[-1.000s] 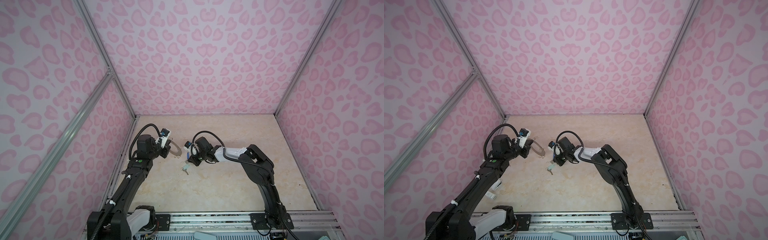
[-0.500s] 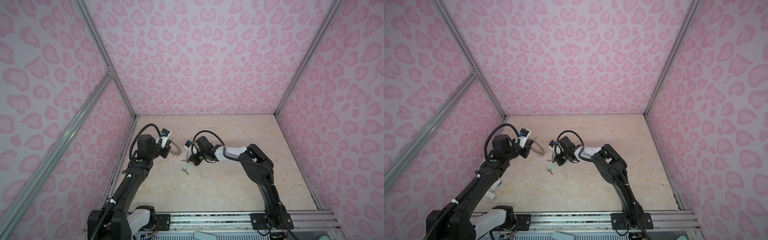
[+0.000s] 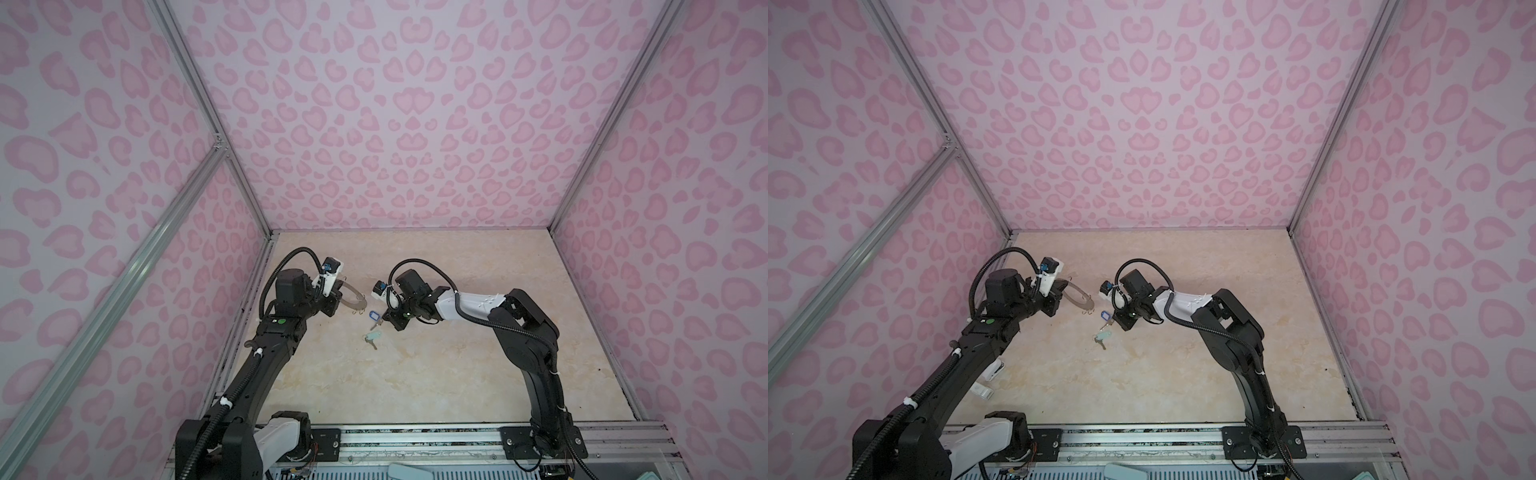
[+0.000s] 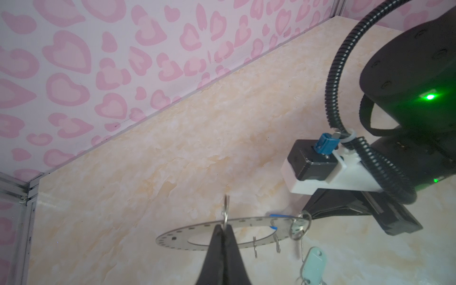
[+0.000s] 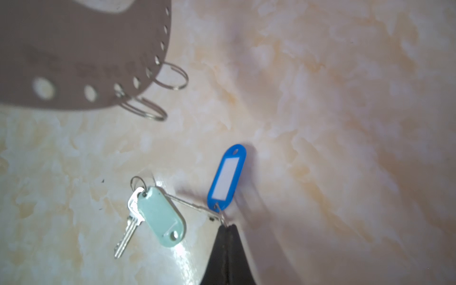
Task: Attach keys to a key ring
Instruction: Pick up the key from the center of the table.
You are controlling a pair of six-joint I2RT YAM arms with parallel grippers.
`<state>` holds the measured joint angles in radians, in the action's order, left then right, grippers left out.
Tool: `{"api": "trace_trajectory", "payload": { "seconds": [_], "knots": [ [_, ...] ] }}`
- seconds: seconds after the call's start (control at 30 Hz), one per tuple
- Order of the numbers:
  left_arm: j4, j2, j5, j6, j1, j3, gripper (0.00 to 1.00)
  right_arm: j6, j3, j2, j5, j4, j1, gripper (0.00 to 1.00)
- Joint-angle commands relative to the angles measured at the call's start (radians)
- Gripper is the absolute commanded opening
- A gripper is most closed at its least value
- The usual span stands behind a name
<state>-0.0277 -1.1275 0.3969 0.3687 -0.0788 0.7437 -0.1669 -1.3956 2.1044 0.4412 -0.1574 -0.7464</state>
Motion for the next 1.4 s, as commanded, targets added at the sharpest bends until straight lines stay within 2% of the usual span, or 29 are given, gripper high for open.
{"api": "trace_trajectory", "payload": {
  "seconds": [0.0,0.23,0.67,1.03,1.37],
  "knots": [
    [0.040,0.000,0.017,0.009,-0.001,0.008,0.03,-0.071,0.015,-0.016,-0.028,-0.086,0.015,0.00],
    [0.045,-0.005,0.024,0.006,-0.006,0.008,0.03,-0.101,0.044,-0.044,-0.021,-0.088,0.037,0.00],
    [0.037,-0.002,0.078,0.072,-0.037,0.011,0.03,-0.121,0.183,-0.166,0.045,0.082,0.073,0.00],
    [0.017,0.015,0.213,0.236,-0.106,-0.004,0.03,-0.186,0.315,-0.306,0.124,0.169,0.128,0.00],
    [-0.026,-0.007,0.319,0.317,-0.160,0.021,0.03,-0.335,0.421,-0.512,0.055,0.165,0.183,0.00]
  ]
}}
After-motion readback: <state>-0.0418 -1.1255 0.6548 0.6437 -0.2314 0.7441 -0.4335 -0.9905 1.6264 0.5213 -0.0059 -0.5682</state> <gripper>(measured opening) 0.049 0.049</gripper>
